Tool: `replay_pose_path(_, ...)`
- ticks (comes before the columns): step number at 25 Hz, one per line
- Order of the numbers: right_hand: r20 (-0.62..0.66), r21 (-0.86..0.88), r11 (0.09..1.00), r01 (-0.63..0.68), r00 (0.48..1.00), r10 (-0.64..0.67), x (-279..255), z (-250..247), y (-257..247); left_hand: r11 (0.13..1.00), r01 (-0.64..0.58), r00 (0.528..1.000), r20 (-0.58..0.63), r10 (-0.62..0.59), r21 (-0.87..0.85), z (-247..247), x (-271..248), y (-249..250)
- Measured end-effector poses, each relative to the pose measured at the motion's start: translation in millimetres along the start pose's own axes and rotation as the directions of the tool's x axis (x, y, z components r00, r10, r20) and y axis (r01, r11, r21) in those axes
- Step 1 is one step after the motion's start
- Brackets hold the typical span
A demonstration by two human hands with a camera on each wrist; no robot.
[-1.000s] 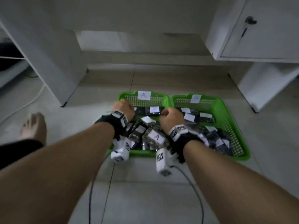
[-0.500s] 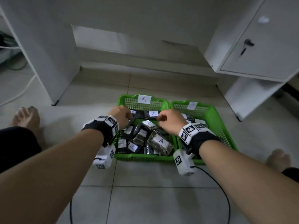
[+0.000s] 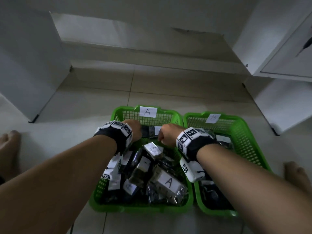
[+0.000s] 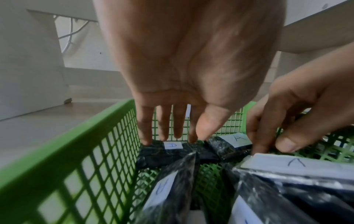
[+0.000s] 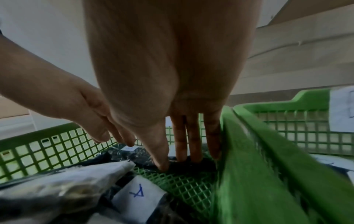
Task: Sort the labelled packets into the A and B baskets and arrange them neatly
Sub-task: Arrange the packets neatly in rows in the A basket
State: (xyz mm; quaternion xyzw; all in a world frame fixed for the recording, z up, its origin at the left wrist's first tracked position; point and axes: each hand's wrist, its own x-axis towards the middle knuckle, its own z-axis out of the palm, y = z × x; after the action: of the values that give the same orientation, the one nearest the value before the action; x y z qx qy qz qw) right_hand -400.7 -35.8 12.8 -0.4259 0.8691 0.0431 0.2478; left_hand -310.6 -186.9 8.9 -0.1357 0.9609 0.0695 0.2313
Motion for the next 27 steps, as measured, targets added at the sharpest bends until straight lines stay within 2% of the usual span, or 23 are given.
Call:
replay_pose_path(2,0.027,-0.047,0.999,0.003,1.0,-0.002,4.0,4.9,-6.2,1.0,0.009,0.998,0.058,-0.007,-0.028,10.8,1.5,-5.8)
replay_pose_path(3,0.022,-0.053,0.999,-0.002,1.0,0.003,4.9,6.2,-8.2,0.998,0.009,0.999,0.049,-0.006,-0.055,15.9,-0.4,-9.8)
replay_pose_path(7,-0.067,0.138,0.989,-0.049,0.996,0.058,-7.1,10.0,-9.2,0.978,-0.015,0.998,-0.071,0.0,-0.207,30.3,-20.5,-17.6)
replay_pose_path(11,0.068,0.157,0.985,-0.066,0.996,0.056,-31.9,29.4,-16.5,0.924,-0.078,0.995,-0.083,0.05,-0.374,37.7,-41.2,-8.2)
replay_pose_path(13,0.055,0.141,0.986,-0.09,0.995,0.083,-37.9,34.8,-19.3,0.897,-0.063,0.996,-0.081,0.031,-0.437,38.0,-47.3,1.3)
replay_pose_path(16,-0.014,0.168,0.982,-0.086,0.996,0.089,-44.2,24.2,-22.9,0.874,-0.03,0.996,-0.089,-0.015,-0.485,35.2,-48.1,11.9)
replay_pose_path(22,0.102,0.289,0.951,-0.105,0.992,0.078,-51.7,15.8,-25.3,0.886,-0.11,0.991,-0.122,0.062,-0.45,36.8,-50.9,7.5)
replay_pose_path(27,0.079,0.297,0.951,-0.082,0.995,0.061,-53.8,19.8,-24.5,0.87,-0.091,0.995,-0.082,0.058,-0.484,36.9,-50.6,11.5)
